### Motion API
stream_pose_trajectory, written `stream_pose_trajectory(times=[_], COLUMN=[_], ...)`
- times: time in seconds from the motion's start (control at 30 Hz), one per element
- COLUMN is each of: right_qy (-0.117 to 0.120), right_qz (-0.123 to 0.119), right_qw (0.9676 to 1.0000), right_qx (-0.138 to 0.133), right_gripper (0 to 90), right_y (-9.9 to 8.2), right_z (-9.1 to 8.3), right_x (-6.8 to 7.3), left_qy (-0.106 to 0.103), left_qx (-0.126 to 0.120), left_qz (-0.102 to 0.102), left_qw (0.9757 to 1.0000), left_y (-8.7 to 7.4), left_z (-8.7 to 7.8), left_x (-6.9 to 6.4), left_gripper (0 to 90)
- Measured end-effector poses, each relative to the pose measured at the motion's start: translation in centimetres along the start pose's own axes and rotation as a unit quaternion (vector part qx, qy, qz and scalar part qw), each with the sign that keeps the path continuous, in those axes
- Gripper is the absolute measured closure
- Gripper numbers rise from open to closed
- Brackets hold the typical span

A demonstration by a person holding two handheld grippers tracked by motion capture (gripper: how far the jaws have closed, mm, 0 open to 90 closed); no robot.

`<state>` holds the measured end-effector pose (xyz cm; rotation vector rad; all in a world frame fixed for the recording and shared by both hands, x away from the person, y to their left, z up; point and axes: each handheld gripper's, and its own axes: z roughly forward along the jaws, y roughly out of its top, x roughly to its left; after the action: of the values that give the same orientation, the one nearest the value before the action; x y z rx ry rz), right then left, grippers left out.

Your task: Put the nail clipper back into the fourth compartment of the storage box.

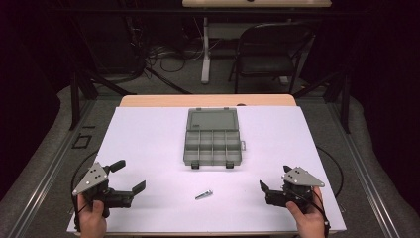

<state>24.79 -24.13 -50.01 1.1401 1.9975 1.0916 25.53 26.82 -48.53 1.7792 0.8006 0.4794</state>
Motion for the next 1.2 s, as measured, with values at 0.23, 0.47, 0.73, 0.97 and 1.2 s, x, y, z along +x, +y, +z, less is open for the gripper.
stream_pose_trajectory(times=[0.23, 0.47, 0.73, 0.97, 1.2], right_qy=[0.016, 0.032, 0.039, 0.043, 0.047], right_qz=[-0.012, -0.027, -0.048, -0.067, -0.092], right_qw=[0.9992, 0.9969, 0.9943, 0.9929, 0.9897], right_qx=[0.035, 0.066, 0.087, 0.089, 0.100], right_gripper=[6.5, 4.0, 0.4, 0.0, 0.0], right_y=[0.9, 1.6, 2.3, 3.7, 4.4], right_z=[0.6, 1.4, 2.2, 2.6, 2.9], right_x=[0.5, 1.4, 2.2, 3.0, 3.8], left_qy=[-0.001, -0.006, -0.009, -0.008, -0.008], left_qx=[0.000, 0.006, 0.013, 0.011, 0.017], left_qz=[-0.008, -0.011, -0.006, -0.005, -0.002], left_qw=[1.0000, 0.9999, 0.9999, 0.9999, 0.9998], left_y=[-0.1, -0.2, -0.2, -0.2, -0.2], left_z=[-0.3, -0.3, -0.3, -0.5, -0.4], left_x=[0.1, 0.1, 0.2, 0.1, 0.1], left_gripper=[0.3, 0.3, 0.4, 0.3, 0.4])
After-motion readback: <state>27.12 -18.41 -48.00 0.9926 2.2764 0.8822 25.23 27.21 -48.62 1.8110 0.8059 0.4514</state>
